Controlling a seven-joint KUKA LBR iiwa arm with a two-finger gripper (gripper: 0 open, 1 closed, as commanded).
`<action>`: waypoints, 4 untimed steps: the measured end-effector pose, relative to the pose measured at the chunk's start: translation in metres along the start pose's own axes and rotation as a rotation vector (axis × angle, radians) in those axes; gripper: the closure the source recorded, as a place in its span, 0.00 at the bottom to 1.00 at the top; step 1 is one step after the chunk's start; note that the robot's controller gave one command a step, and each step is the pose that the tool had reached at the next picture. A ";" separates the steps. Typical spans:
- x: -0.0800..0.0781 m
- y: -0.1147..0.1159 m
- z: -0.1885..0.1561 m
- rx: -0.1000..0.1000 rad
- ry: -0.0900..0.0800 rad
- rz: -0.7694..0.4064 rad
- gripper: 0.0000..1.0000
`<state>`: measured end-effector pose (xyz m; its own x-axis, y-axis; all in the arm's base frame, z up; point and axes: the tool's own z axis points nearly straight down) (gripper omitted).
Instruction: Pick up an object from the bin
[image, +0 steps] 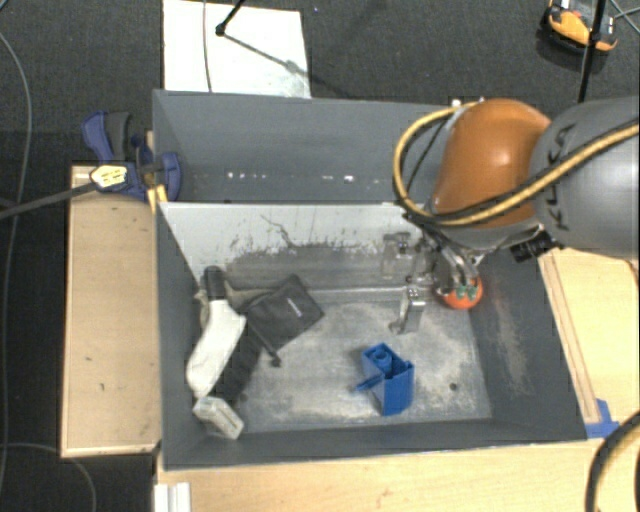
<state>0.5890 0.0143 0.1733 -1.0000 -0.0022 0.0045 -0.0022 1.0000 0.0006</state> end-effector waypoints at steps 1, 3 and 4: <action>-0.001 0.000 -0.005 0.000 -0.008 0.000 0.00; 0.027 -0.037 0.071 -0.001 -0.010 0.087 0.00; 0.036 -0.036 0.081 -0.001 -0.019 0.193 0.00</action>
Offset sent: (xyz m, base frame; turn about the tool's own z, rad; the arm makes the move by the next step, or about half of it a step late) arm -0.0191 -0.0239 -0.0710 -0.0587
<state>0.5528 -0.0218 0.0922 -0.9818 0.1896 -0.0139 0.1895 0.9819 0.0028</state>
